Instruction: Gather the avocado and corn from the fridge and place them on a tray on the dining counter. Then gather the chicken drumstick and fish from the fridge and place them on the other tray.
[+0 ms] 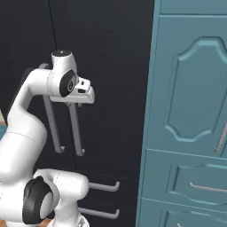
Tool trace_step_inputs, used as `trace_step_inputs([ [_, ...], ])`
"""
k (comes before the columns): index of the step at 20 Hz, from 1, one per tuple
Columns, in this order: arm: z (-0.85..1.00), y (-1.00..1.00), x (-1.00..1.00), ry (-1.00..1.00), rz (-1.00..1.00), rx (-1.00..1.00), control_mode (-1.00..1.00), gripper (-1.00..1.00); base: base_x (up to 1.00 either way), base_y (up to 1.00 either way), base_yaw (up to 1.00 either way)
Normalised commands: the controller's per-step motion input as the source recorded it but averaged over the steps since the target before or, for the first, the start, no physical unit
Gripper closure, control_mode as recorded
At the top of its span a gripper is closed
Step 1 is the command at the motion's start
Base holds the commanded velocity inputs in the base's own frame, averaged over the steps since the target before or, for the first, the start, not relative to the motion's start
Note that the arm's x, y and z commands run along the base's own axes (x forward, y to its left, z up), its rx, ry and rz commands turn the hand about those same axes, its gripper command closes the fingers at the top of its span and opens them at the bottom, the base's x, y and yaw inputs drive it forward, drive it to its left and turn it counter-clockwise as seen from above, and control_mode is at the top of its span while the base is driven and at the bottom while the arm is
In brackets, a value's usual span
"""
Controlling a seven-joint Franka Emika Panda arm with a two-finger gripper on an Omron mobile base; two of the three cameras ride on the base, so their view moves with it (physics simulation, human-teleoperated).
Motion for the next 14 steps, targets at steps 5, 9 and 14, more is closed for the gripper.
trace_step_inputs([
  [5, 0.00, 0.00, 0.00, 0.00, 0.00, 0.00, 1.00, -1.00, -0.32, 0.03, 0.00],
  [9, 0.00, 0.00, 0.00, 0.00, 0.00, 0.00, 1.00, -1.00, -0.80, 0.07, -0.02],
  [14, 0.00, 0.00, 0.00, 0.00, 0.00, 0.00, 1.00, -1.00, -0.40, 0.36, -0.08],
])
